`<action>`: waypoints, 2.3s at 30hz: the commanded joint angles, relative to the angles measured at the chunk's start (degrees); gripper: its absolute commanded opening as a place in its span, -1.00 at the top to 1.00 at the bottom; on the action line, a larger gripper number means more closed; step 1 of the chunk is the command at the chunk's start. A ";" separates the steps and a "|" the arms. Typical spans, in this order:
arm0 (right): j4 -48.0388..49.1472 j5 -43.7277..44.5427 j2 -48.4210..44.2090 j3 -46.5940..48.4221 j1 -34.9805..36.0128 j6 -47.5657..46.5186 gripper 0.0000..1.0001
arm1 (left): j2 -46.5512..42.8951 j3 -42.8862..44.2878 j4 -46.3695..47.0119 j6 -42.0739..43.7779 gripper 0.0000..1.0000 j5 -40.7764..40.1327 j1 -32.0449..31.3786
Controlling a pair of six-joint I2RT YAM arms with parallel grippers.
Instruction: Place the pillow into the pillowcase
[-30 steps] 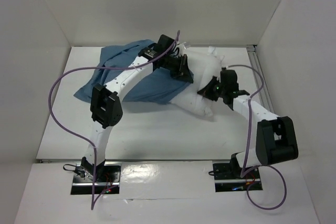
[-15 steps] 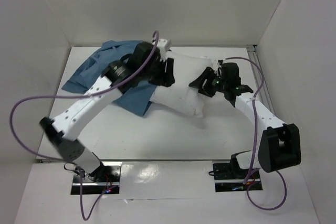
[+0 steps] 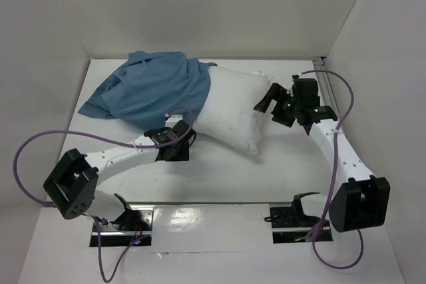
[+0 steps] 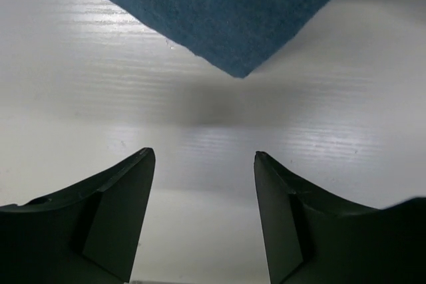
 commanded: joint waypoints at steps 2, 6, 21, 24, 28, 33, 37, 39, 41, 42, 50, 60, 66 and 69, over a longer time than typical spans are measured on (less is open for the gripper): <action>-4.57 2.42 -2.82 1.24 -0.15 -3.06 -0.98 | 0.67 -1.30 14.44 -3.88 -0.48 -2.80 1.32; -6.33 2.95 -3.44 1.77 -0.68 -3.68 -0.98 | 4.45 -3.33 19.98 -4.41 -0.48 -3.41 3.86; -15.92 -8.05 -3.62 0.20 6.68 -17.57 -0.98 | 10.52 -0.87 22.11 -0.54 0.94 -1.30 10.81; -7.60 -5.23 -0.03 -2.27 11.60 -14.85 -0.84 | 8.25 1.76 18.77 0.07 1.00 -0.16 10.29; 2.33 -5.84 8.58 -1.32 16.72 -12.21 0.44 | 2.89 7.73 15.25 3.05 1.00 1.50 7.66; 12.45 -10.57 13.97 6.68 18.22 -4.94 1.00 | 8.22 33.18 9.71 8.23 1.00 16.67 -2.09; 15.65 -7.43 10.90 8.53 14.37 -3.06 1.00 | 14.64 58.41 4.79 13.15 1.00 28.04 -9.57; 13.45 -8.37 8.53 8.53 11.73 -3.58 1.00 | 15.36 67.98 2.33 13.87 1.00 29.97 -8.79; 7.40 -9.17 6.68 11.16 9.96 -6.74 1.00 | 16.85 72.85 -1.01 14.49 1.00 31.91 -6.86; 4.94 -8.22 4.41 12.04 9.43 -7.97 1.00 | 16.85 76.00 -2.15 15.27 1.00 31.92 -6.16; -16.95 16.01 -9.68 17.14 7.68 -13.79 0.20 | 13.78 70.76 -4.54 16.16 1.00 28.58 -1.76; -12.52 15.11 -0.47 25.83 4.51 -13.70 -0.97 | 13.78 69.18 -4.54 14.58 1.00 31.13 0.35; -1.60 5.78 15.26 36.37 0.56 -13.70 -0.99 | 16.06 71.55 -5.06 14.05 1.00 34.38 1.50; 3.50 1.74 23.17 41.82 -0.85 -13.17 -0.99 | 17.38 73.66 -5.68 14.05 1.00 35.88 1.50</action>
